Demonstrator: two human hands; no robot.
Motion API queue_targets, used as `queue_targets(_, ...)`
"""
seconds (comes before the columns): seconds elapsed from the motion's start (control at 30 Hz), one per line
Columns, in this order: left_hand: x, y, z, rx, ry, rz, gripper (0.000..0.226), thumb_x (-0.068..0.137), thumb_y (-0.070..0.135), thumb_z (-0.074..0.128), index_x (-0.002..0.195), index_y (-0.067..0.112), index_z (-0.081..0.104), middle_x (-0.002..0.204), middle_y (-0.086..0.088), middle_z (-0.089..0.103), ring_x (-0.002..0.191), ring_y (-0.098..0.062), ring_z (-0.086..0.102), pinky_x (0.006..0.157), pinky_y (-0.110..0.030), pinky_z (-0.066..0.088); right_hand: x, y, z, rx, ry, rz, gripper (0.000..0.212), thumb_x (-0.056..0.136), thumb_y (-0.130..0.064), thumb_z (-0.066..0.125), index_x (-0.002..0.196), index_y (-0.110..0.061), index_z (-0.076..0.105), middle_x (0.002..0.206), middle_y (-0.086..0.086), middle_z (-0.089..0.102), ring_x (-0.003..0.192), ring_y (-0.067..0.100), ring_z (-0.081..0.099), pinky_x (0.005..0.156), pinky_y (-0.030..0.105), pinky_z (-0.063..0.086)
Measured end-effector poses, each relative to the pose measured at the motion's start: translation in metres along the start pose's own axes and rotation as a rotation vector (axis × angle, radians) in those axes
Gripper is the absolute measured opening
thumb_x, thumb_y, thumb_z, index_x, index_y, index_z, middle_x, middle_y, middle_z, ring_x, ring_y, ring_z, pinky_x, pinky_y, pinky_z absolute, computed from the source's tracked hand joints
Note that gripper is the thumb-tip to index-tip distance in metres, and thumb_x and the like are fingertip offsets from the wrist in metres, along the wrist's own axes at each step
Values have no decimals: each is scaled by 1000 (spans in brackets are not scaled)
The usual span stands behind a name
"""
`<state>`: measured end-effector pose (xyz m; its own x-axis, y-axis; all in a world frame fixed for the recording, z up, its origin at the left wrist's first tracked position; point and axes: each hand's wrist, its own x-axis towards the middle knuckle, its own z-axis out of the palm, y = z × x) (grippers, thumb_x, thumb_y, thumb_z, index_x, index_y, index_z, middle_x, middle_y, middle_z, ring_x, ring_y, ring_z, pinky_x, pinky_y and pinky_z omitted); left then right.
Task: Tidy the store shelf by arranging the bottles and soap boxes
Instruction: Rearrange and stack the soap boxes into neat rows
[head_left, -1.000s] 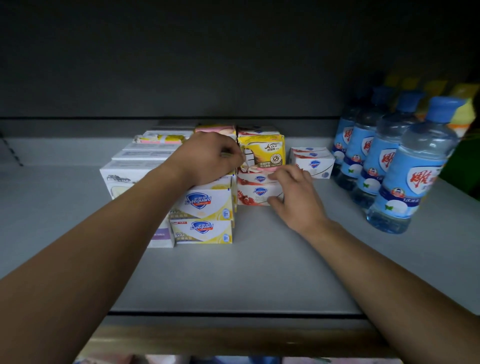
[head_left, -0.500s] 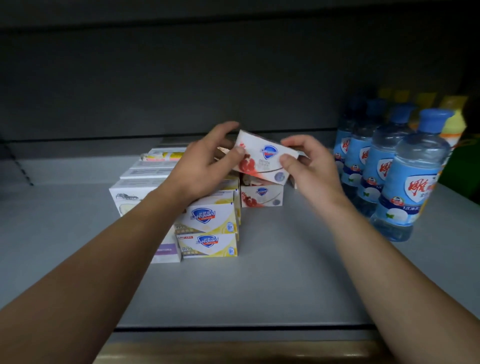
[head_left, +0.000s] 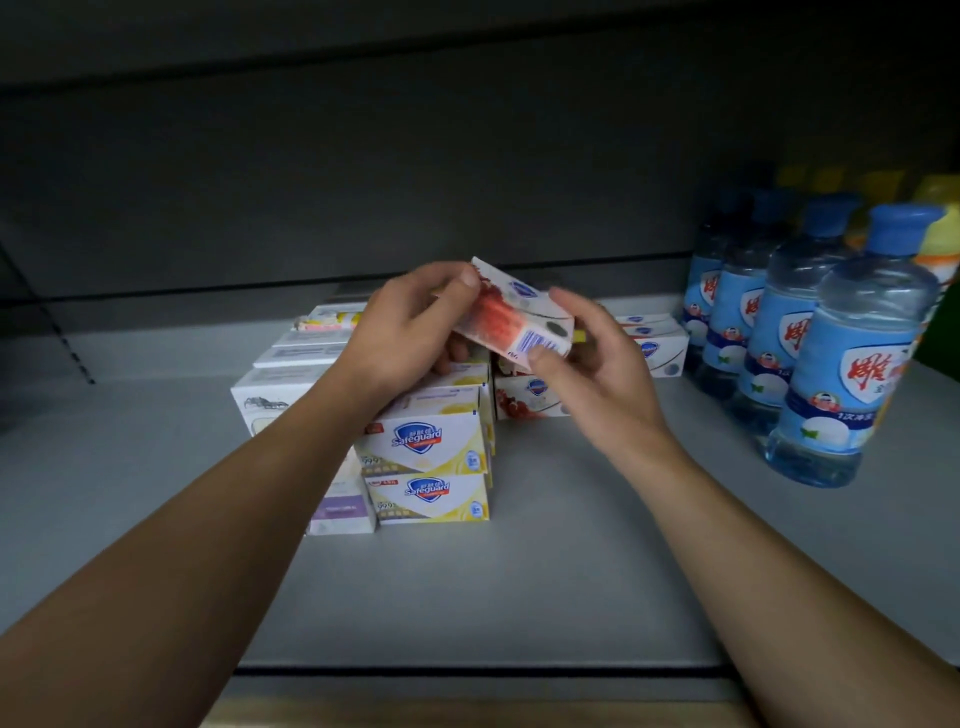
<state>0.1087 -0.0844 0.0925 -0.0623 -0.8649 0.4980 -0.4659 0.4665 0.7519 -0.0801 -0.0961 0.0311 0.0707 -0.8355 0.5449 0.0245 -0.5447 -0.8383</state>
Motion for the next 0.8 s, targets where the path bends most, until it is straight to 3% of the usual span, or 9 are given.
queue_targets(0.1, -2, 2, -1, 44, -18, -27, 33, 81, 68, 43, 83, 44, 66, 62, -7, 68, 49, -13, 59, 48, -20, 43, 1, -4, 2, 92, 55, 139, 23, 82, -41, 56, 97, -28, 67, 82, 3, 76, 66, 19, 72, 56, 22, 54)
queue_targets(0.17, -1, 2, 0, 100, 0, -45, 39, 80, 70, 41, 79, 41, 66, 62, -4, 69, 48, -10, 59, 47, -18, 42, 3, -6, 0, 145, 103, 236, 31, 82, -50, 51, 86, -23, 68, 67, 10, 72, 55, 23, 69, 52, 27, 54)
queue_targets(0.27, -2, 4, 2, 151, 11, -55, 44, 79, 70, 40, 78, 35, 68, 61, -2, 68, 48, -6, 58, 48, -18, 43, 4, -5, -3, 145, 101, 301, 41, 80, -58, 49, 77, -23, 71, 66, 19, 69, 52, 26, 64, 50, 29, 52)
queue_targets(0.33, -2, 5, 2, 146, 0, -52, 41, 79, 68, 42, 79, 37, 68, 61, -3, 68, 48, -7, 57, 50, -21, 44, 4, -6, -2, 175, 100, 286, 36, 80, -54, 52, 80, -23, 71, 72, 21, 70, 51, 23, 60, 47, 27, 48)
queue_targets(0.43, -5, 6, 1, 40, -35, -36, 32, 80, 63, 48, 89, 41, 69, 65, -4, 68, 52, -11, 58, 52, -27, 47, 3, -6, -4, 169, 70, 163, 28, 74, -38, 61, 101, -32, 69, 96, 5, 75, 73, 16, 68, 58, 26, 52)
queue_targets(0.53, -7, 7, 1, 2, -13, 11, 42, 84, 61, 47, 112, 36, 66, 91, 8, 72, 72, -6, 67, 56, -25, 51, -1, -6, -6, 19, 1, -4, 57, 73, -20, 71, 120, -47, 56, 118, -5, 68, 109, 13, 65, 88, 39, 56)
queue_targets(0.6, -7, 7, 0, 9, 1, 48, 38, 88, 50, 53, 120, 32, 61, 98, 9, 73, 85, -8, 70, 63, -32, 57, -3, -7, -5, -45, -17, -80, 67, 75, -13, 75, 126, -49, 51, 128, -1, 62, 120, 17, 59, 96, 45, 53)
queue_targets(0.7, -8, 5, -4, 33, 34, 90, 32, 91, 36, 62, 123, 29, 60, 99, 5, 74, 89, -15, 71, 75, -43, 60, -4, -9, -4, -2, -38, -132, 66, 79, -18, 71, 131, -50, 47, 135, -10, 55, 120, 10, 59, 93, 33, 55)
queue_targets(0.8, -9, 5, -6, 14, 61, 142, 31, 91, 28, 65, 122, 27, 60, 104, 8, 70, 92, -10, 70, 69, -34, 61, -1, -6, -4, 10, -20, -76, 53, 89, -32, 60, 138, -43, 43, 132, -21, 53, 115, -2, 60, 91, 19, 52)
